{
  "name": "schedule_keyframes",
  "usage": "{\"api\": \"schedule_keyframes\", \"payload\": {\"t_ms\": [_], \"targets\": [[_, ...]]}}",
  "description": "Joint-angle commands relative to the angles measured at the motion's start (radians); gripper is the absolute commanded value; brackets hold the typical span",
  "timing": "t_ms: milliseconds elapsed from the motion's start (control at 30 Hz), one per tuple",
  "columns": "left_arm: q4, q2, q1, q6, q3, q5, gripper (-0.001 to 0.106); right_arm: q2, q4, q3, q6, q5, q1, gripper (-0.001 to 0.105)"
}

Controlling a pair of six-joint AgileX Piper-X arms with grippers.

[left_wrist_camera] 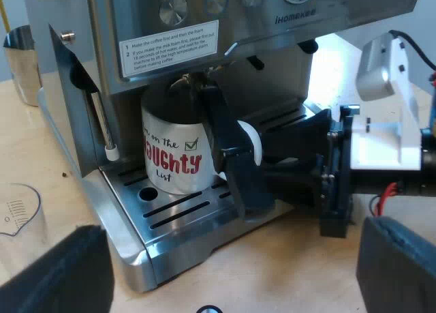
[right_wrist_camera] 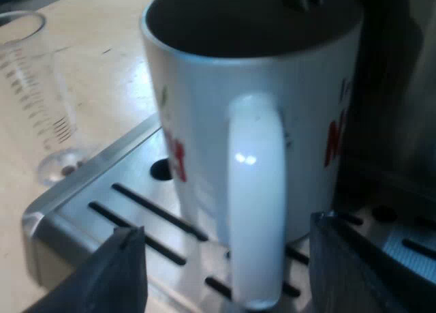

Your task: Remove mug from coffee machine

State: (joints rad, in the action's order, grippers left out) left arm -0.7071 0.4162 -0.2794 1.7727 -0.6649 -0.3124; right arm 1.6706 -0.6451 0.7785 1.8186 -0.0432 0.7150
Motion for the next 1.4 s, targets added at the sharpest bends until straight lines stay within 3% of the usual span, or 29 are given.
{"api": "schedule_keyframes", "payload": {"t_ms": [33, 133, 733, 800, 1000, 1100, 1400], "targets": [[0.011, -0.001, -0.005, 0.007, 0.003, -0.007, 0.077, 0.005, -0.020, 0.017, -0.004, -0.016, -0.001, 0.055], [0.011, -0.001, -0.005, 0.007, 0.014, -0.007, 0.077, 0.042, -0.032, 0.047, -0.006, -0.058, -0.001, 0.055], [0.003, -0.001, -0.005, 0.007, 0.040, -0.007, 0.077, 0.088, -0.091, 0.060, -0.006, -0.058, -0.001, 0.054], [0.003, -0.001, -0.005, 0.007, 0.040, -0.007, 0.077, 0.088, -0.091, 0.060, -0.006, -0.058, -0.001, 0.049], [0.003, -0.001, -0.005, 0.007, 0.040, -0.007, 0.077, 0.088, -0.091, 0.060, -0.006, -0.058, -0.001, 0.019], [0.003, -0.001, -0.005, 0.007, 0.040, -0.007, 0.077, 0.088, -0.091, 0.060, -0.006, -0.058, -0.001, 0.008], [0.003, -0.001, -0.005, 0.007, 0.040, -0.007, 0.077, 0.066, -0.081, 0.060, -0.006, -0.058, -0.001, 0.004]]}}
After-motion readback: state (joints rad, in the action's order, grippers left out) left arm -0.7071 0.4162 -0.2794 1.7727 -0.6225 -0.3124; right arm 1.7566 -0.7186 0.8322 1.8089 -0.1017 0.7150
